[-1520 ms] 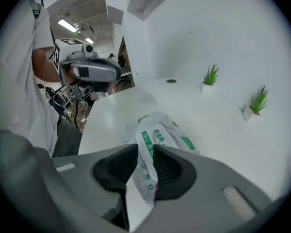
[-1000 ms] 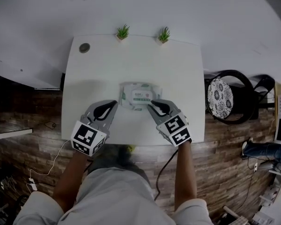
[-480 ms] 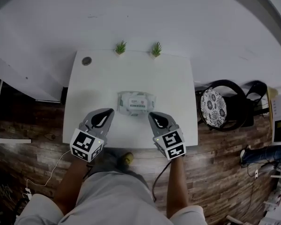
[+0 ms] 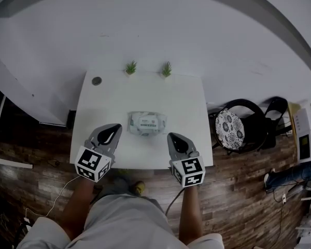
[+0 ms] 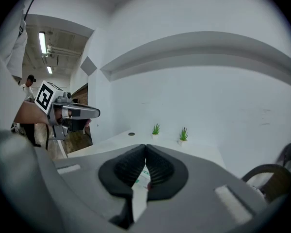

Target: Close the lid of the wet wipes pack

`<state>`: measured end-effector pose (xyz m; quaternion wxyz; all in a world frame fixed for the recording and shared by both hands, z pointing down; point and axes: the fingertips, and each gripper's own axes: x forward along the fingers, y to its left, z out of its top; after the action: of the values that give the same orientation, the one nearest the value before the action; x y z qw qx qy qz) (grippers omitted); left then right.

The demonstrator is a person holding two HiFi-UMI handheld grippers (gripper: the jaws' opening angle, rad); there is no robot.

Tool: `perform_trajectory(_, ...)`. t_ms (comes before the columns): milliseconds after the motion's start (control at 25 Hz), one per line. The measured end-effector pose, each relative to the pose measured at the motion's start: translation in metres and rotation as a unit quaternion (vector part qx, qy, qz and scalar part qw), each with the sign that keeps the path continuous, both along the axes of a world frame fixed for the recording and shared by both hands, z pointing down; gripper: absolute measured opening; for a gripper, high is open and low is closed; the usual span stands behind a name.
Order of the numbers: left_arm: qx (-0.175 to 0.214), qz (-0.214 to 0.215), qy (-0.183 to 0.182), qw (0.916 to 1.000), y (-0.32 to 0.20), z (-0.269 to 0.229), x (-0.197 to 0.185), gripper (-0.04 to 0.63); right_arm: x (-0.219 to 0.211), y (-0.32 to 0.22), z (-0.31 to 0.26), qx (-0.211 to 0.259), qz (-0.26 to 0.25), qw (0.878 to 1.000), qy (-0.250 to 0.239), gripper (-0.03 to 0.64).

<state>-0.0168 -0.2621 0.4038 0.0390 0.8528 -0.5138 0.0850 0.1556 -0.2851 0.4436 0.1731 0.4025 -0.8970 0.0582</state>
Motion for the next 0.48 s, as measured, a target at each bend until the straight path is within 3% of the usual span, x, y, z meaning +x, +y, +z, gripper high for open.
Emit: perform_trajectory(480,0.050,-0.020,0.000,0.9986,0.015,-0.035,-0.007,0.006,0.036,0.023,-0.038,0.047,0.066,0.996,-0.044,0.005)
